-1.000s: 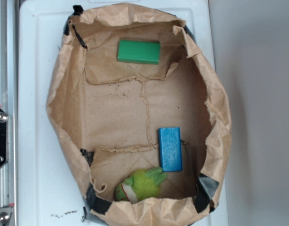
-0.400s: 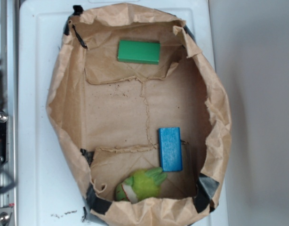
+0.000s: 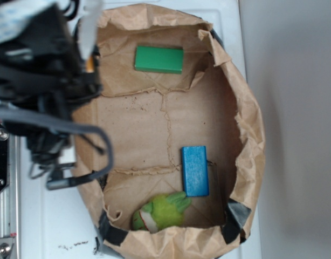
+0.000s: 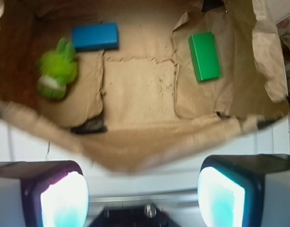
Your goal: Grab the green block.
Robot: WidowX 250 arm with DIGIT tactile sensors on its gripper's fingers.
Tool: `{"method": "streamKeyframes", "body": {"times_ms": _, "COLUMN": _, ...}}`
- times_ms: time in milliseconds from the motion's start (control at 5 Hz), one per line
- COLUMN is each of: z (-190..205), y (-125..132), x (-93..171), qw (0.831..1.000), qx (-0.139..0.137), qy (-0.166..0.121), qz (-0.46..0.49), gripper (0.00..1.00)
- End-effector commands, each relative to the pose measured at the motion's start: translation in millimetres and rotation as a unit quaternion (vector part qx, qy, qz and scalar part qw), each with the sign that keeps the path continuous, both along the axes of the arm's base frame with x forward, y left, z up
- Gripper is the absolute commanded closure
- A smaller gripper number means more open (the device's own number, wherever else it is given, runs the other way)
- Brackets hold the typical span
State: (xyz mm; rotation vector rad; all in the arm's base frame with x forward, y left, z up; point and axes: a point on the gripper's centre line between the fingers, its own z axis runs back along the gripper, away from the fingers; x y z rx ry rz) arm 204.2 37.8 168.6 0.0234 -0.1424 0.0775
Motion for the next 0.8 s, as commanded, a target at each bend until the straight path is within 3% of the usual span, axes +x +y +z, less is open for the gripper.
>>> {"method": "streamKeyframes", "body": {"times_ms": 0, "z": -4, "y": -16, "x": 62, "qw": 0.999, "qx": 0.024, "qy": -0.023, "qz": 0.004, "gripper": 0.0}}
{"method": "streamKeyframes", "body": {"times_ms": 200, "z": -21, "y": -11, "x": 78, "qw": 0.999, "qx": 0.04, "qy": -0.014, "qz": 0.009, "gripper": 0.0}}
{"method": "streamKeyframes", "body": {"times_ms": 600, "z": -47, "y": 24, "x": 85, "qw": 0.998, "qx": 0.058, "qy": -0.025, "qz": -0.018, "gripper": 0.0}}
